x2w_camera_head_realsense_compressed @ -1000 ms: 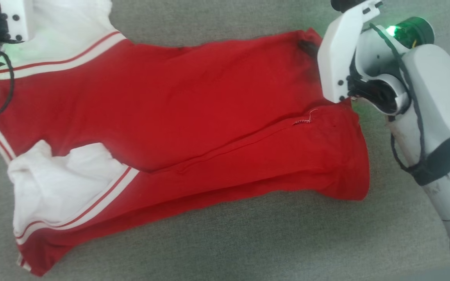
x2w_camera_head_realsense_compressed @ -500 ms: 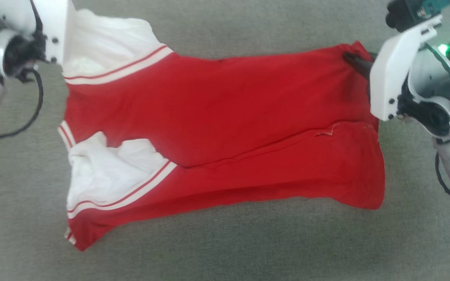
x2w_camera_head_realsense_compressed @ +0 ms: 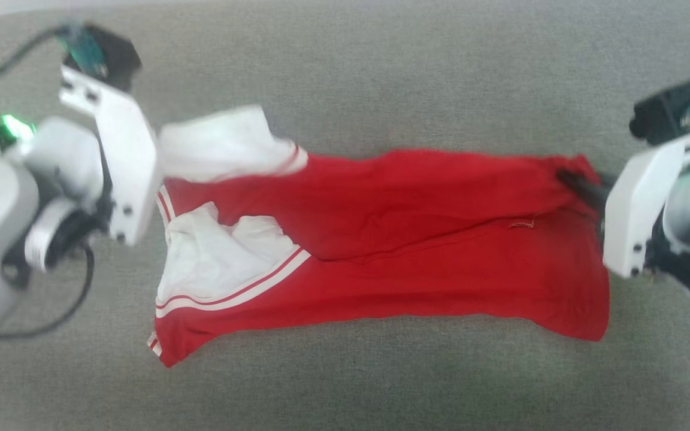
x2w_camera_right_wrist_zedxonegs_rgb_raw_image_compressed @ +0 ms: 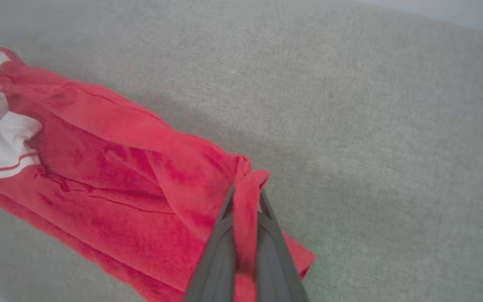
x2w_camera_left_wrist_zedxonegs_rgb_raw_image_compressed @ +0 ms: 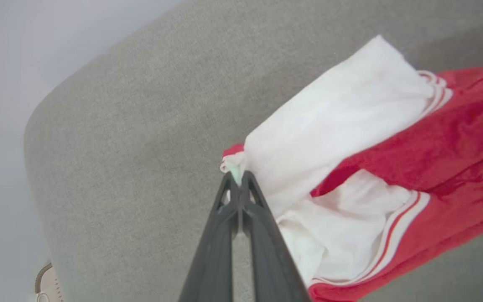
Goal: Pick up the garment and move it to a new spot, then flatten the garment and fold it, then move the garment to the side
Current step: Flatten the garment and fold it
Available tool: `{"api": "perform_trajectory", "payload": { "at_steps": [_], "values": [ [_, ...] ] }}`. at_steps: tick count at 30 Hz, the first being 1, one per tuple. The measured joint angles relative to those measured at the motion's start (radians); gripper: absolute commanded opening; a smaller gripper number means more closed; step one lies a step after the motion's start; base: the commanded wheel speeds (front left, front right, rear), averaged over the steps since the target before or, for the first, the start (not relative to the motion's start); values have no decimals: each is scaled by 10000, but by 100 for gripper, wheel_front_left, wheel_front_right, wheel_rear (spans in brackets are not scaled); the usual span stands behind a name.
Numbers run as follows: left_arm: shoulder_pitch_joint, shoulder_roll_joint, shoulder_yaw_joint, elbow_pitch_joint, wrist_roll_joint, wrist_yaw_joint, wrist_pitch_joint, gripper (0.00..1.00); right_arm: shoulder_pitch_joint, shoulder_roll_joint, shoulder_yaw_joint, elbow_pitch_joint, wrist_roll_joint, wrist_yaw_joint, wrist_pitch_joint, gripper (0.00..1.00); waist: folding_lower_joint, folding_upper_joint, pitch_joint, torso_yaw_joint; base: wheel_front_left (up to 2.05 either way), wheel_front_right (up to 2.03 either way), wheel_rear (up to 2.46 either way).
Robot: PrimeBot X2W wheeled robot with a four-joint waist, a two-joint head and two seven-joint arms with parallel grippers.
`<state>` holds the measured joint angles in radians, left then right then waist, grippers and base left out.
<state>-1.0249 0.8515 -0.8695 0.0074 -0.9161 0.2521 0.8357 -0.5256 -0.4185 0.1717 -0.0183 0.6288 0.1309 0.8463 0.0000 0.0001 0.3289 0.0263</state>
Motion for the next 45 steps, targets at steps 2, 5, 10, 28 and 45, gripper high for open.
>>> {"api": "perform_trajectory", "payload": {
  "at_steps": [2, 5, 10, 28, 45],
  "values": [
    [476, 238, -2, -610, -132, 290, -13, 0, 503, 142, -253, -242, -25, 0, 155, 0, 0, -1, -24, 43, 0, 0, 0],
    [1224, 493, -102, -1214, -253, 610, -109, 0, 1165, 326, -514, -441, -58, -2, 268, 0, 0, -1, -15, 48, 0, 0, 0],
    [2276, 382, -272, -1183, -698, 779, -589, 0, 1718, 612, -669, -153, -142, 0, 290, 0, 0, 0, -6, 29, 0, 0, 0],
    [3620, -458, 140, 1022, -1110, -286, -3783, 100, 1938, 802, -581, 901, 82, 0, -366, 100, 0, 0, -884, -13, 0, 0, 0],
    [5474, -692, 1258, 1129, 15, -42, -9584, 100, 2354, 823, -2775, 1356, 184, 0, 174, 100, 0, 0, -1133, 677, 0, 0, 0]
  ]
}}
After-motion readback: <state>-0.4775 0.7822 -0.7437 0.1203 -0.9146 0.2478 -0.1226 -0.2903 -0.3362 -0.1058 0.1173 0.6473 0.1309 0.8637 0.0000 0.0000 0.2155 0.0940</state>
